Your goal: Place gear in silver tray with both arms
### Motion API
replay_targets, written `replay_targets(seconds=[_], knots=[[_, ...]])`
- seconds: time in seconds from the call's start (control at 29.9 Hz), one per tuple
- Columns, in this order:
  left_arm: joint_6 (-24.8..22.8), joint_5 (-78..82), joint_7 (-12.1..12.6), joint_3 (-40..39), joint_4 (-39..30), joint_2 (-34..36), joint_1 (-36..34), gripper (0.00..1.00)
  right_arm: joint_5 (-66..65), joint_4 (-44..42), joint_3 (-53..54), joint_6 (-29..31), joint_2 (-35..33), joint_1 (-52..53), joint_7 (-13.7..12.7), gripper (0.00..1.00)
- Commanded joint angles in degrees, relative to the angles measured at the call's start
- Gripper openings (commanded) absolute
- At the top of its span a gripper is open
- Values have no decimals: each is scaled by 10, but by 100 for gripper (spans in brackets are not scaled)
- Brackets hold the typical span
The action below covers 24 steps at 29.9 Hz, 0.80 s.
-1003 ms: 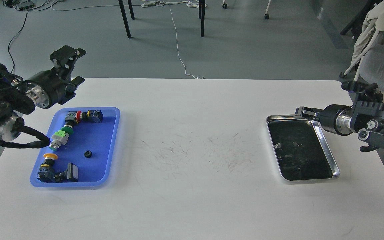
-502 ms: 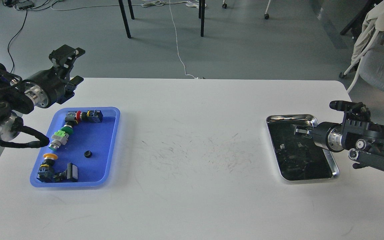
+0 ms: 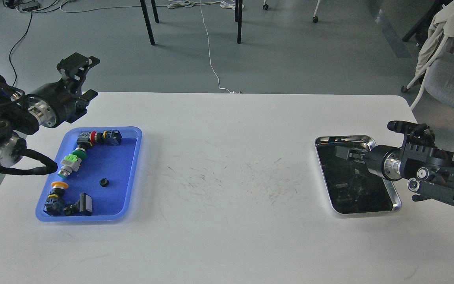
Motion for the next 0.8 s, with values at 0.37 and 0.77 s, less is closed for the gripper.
replay_targets(seconds=[0.37,0.77], knots=[[8,-2,0,-3,2,-3,0,98,74,27,263,4,1,-12,-4,94],[69,-48,1,-32,-12,-44,14,98,640,1,467,60,17,-86,-3,94]])
